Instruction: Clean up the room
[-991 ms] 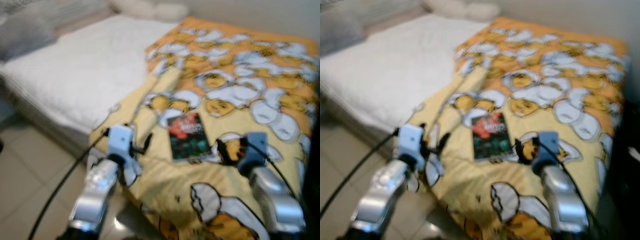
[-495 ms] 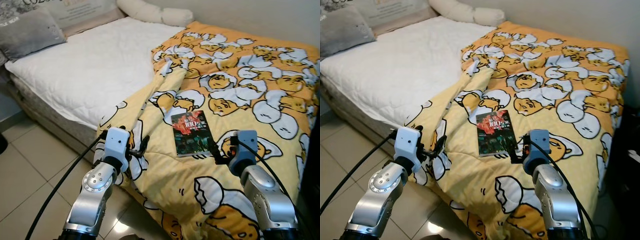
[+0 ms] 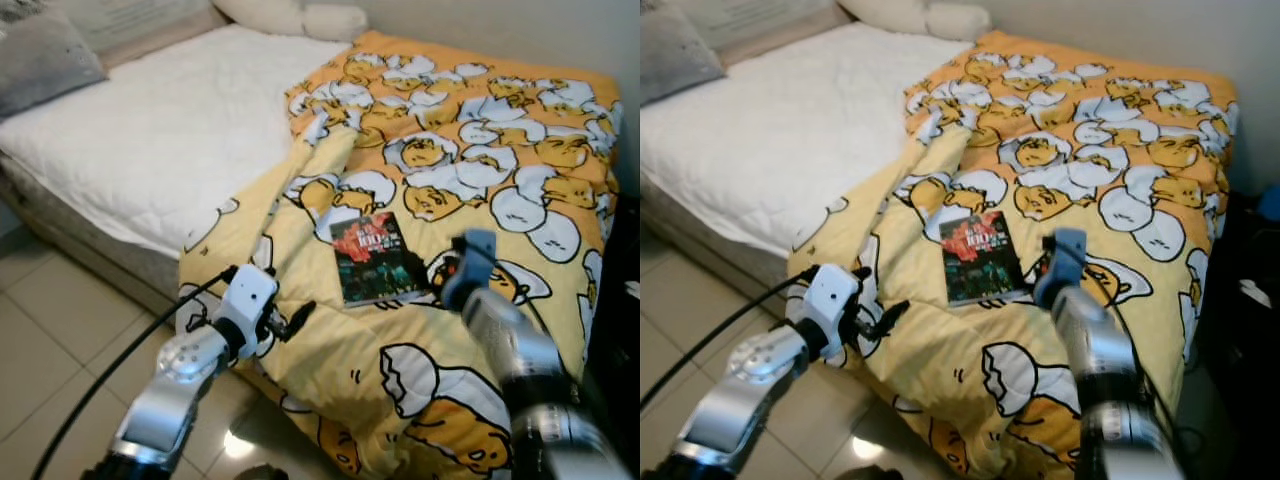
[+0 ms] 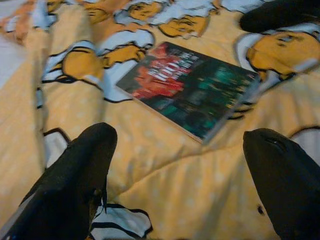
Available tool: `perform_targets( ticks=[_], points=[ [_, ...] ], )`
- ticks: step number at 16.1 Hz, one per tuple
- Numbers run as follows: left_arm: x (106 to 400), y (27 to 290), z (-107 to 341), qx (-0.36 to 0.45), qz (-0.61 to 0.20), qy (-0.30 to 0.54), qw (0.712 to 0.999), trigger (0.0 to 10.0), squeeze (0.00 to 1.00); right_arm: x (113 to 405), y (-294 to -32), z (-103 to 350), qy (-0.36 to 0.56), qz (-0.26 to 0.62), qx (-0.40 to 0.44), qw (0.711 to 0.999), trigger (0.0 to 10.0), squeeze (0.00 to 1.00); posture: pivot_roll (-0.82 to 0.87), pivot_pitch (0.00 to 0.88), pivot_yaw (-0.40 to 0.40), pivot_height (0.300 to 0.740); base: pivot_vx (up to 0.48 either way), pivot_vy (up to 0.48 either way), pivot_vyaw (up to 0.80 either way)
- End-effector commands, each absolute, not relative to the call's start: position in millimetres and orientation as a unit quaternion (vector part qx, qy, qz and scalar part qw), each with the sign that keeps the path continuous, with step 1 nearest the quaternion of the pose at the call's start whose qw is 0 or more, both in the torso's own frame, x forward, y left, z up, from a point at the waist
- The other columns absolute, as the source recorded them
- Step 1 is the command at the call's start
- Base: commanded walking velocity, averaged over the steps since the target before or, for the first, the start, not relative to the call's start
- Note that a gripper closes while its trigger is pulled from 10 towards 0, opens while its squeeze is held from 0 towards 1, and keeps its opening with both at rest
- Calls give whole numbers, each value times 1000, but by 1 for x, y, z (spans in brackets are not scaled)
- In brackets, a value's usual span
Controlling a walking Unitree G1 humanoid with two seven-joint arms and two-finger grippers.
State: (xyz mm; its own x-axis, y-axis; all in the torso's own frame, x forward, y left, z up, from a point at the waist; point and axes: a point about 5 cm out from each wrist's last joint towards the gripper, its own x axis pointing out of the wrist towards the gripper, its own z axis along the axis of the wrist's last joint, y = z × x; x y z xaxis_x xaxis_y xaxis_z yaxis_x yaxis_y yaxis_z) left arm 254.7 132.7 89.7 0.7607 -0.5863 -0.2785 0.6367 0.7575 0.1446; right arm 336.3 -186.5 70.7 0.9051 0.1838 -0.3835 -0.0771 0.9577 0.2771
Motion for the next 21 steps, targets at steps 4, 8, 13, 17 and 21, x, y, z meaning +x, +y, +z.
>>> perform_targets(
  ticks=[4,8,13,17,21],
  points=[
    [232,151,110,124,-337,109,927,10000,671,350,-191,69,225,69,147,961,10000,0,93,75,-2,740,0,0,0],
    [212,158,117,143,-346,127,918,10000,675,349,-197,63,239,56,143,959,10000,0,132,156,-19,740,0,0,0],
    [189,163,126,144,-344,147,916,10000,678,347,-200,57,251,13,157,955,10000,0,162,187,-31,740,0,0,0],
    [184,163,129,146,-345,155,914,10000,675,348,-190,58,230,52,243,941,10000,0,174,192,-30,740,0,0,0],
    [181,164,131,144,-346,163,913,10000,675,354,-188,69,178,69,297,936,10000,0,180,202,-32,740,0,0,0]
  ],
)
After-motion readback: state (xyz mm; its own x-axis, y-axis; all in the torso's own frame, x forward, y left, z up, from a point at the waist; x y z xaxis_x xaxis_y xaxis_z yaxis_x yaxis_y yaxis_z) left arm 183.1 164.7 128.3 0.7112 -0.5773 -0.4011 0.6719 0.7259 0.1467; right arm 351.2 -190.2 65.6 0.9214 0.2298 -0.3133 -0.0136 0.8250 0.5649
